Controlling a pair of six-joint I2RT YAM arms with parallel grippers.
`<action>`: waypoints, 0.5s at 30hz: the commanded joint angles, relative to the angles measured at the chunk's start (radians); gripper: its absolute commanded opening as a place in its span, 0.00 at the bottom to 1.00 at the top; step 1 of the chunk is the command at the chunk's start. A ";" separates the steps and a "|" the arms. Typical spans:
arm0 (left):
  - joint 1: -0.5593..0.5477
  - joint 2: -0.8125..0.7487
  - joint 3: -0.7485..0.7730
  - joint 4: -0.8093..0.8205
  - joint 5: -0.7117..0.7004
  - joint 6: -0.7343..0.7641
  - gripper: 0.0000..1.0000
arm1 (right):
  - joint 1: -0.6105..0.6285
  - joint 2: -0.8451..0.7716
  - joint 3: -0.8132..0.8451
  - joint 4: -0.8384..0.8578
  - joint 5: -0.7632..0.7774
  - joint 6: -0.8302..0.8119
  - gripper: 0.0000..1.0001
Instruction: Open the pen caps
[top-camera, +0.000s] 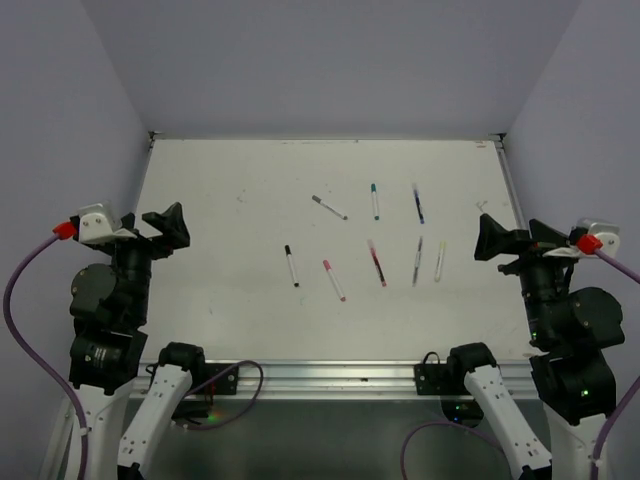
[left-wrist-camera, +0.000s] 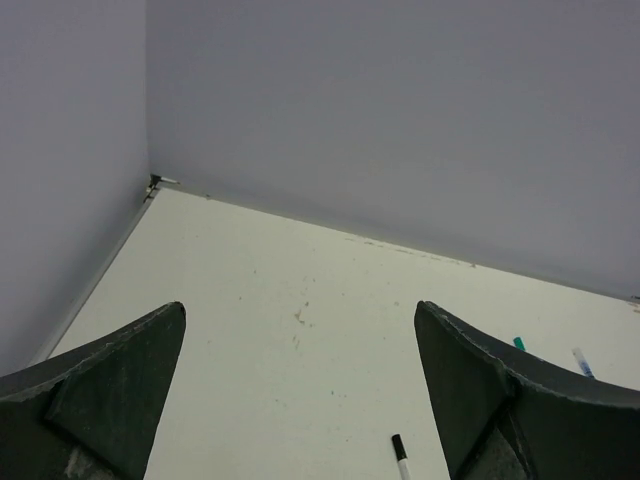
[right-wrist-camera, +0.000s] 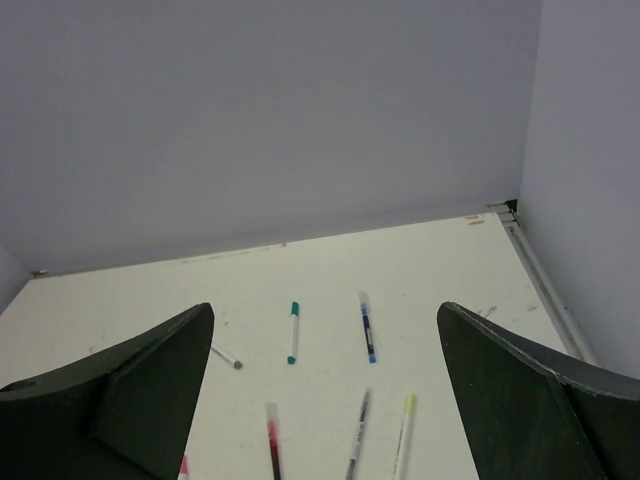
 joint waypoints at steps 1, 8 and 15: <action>-0.007 0.022 -0.008 0.000 0.016 -0.026 1.00 | 0.002 0.018 -0.015 0.029 -0.016 0.010 0.99; -0.007 0.058 -0.035 -0.006 0.041 -0.061 1.00 | 0.002 0.092 -0.029 -0.001 -0.035 0.079 0.99; -0.007 0.166 -0.094 -0.015 0.134 -0.127 1.00 | 0.002 0.297 -0.053 -0.053 -0.179 0.200 0.99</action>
